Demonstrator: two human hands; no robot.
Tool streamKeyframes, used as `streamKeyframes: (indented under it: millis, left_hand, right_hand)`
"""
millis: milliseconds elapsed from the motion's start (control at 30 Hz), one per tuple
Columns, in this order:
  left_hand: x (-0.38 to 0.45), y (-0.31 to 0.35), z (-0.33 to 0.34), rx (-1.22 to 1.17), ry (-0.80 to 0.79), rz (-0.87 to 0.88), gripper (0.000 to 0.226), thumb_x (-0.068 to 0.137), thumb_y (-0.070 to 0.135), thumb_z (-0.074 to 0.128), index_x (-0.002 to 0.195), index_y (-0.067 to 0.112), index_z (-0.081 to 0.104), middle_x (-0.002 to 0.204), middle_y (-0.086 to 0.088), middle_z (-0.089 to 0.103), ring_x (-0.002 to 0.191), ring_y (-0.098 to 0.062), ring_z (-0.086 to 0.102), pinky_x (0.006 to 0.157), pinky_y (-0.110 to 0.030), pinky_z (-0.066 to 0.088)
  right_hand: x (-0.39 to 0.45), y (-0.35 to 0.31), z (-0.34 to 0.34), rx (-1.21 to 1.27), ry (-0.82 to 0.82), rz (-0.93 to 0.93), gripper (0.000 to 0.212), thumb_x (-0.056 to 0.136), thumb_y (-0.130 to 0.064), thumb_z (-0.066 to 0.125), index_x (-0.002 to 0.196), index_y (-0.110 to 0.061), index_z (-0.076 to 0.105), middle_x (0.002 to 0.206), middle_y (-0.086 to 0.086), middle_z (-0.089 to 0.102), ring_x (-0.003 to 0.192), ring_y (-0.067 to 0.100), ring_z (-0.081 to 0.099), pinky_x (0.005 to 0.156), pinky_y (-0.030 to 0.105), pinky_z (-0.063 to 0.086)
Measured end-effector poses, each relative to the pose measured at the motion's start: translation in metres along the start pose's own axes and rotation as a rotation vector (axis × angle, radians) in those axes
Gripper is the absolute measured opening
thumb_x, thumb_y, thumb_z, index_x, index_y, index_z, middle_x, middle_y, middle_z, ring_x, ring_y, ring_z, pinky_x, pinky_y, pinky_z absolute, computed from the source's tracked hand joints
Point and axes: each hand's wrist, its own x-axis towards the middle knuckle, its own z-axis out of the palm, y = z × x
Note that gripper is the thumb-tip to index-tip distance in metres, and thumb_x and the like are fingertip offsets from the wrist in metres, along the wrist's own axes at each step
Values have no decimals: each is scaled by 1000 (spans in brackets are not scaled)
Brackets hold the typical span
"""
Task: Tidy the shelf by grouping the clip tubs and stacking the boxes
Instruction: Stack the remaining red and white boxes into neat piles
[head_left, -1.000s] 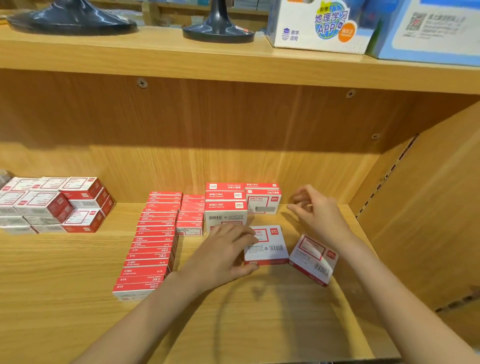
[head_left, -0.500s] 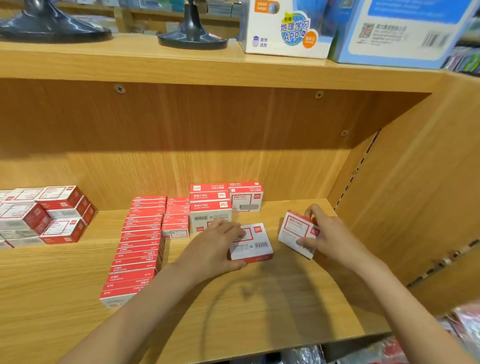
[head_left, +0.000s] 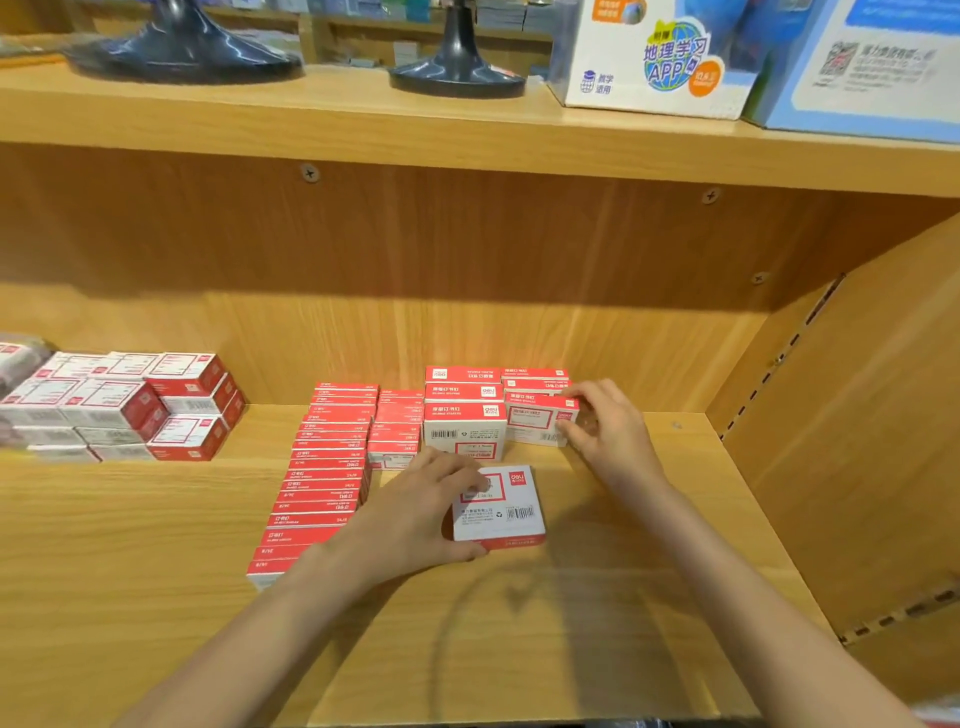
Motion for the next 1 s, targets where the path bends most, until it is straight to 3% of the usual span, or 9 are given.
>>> streamKeyframes:
  millis: [67, 233, 400, 567, 633, 700, 767, 867, 1000]
  left_hand:
    - [0, 0, 1, 2, 10, 1, 65, 73, 49, 71, 126, 20, 49, 135, 4, 44, 122, -12, 31, 99, -22, 28]
    - [1, 1, 0, 16, 13, -1, 66, 73, 49, 70, 128, 19, 48, 135, 5, 44, 123, -11, 30, 99, -19, 25]
    - [0, 3, -7, 17, 9, -34, 64, 72, 52, 70, 126, 23, 52, 129, 8, 51, 119, -8, 40, 97, -22, 34]
    - [9, 1, -30, -243, 10, -178, 31, 82, 46, 62, 103, 24, 68, 89, 17, 63, 78, 0, 61, 69, -13, 42]
    - [10, 1, -31, -293, 13, -187, 24, 84, 42, 61, 97, 24, 69, 84, 19, 63, 76, 2, 61, 70, -15, 46]
    - [8, 3, -28, -302, 80, -196, 20, 84, 40, 61, 93, 24, 68, 81, 20, 64, 74, 4, 61, 71, -18, 47]
    - [3, 2, -26, -298, 204, -215, 16, 83, 37, 64, 90, 23, 67, 79, 16, 67, 72, 2, 62, 69, -18, 48]
    - [-5, -1, -25, -169, 368, -219, 13, 84, 29, 66, 92, 19, 66, 81, 9, 69, 72, -2, 63, 67, -20, 46]
    - [-20, -11, -34, -96, 474, -185, 20, 81, 28, 56, 92, 14, 66, 87, 3, 69, 80, -8, 59, 71, -20, 42]
  right_hand:
    - [-1, -2, 0, 35, 46, 23, 29, 79, -4, 68, 103, -14, 53, 95, -4, 45, 73, 4, 47, 66, 9, 40]
    - [5, -7, 6, 62, 84, 50, 27, 81, -3, 66, 90, -14, 43, 95, -2, 42, 70, 1, 46, 73, 24, 48]
    - [-4, -3, -2, 36, 107, -8, 29, 79, -13, 71, 99, -14, 49, 102, -4, 41, 81, 7, 51, 75, 29, 50]
    - [-43, -6, -9, 109, -396, -181, 59, 66, -46, 74, 116, -27, 49, 110, -23, 45, 98, -8, 44, 78, 5, 35]
    - [-50, -9, -2, 106, -425, -162, 55, 72, -31, 76, 118, -29, 46, 110, -21, 48, 96, -9, 47, 76, 4, 37]
    - [-49, -14, 7, 165, -323, -105, 45, 74, -19, 75, 107, -32, 46, 103, -14, 54, 91, -2, 54, 72, 13, 46]
    - [-46, -19, 14, 205, -263, -59, 39, 73, -16, 75, 95, -32, 47, 98, -7, 56, 88, 6, 57, 71, 21, 51]
    - [-42, -27, 20, 250, -247, -29, 34, 74, -15, 75, 83, -34, 48, 89, -6, 61, 77, 6, 60, 68, 20, 52]
    - [-38, -37, 22, 273, -271, -47, 18, 78, -14, 72, 85, -12, 56, 81, -2, 67, 70, 3, 63, 62, 16, 51]
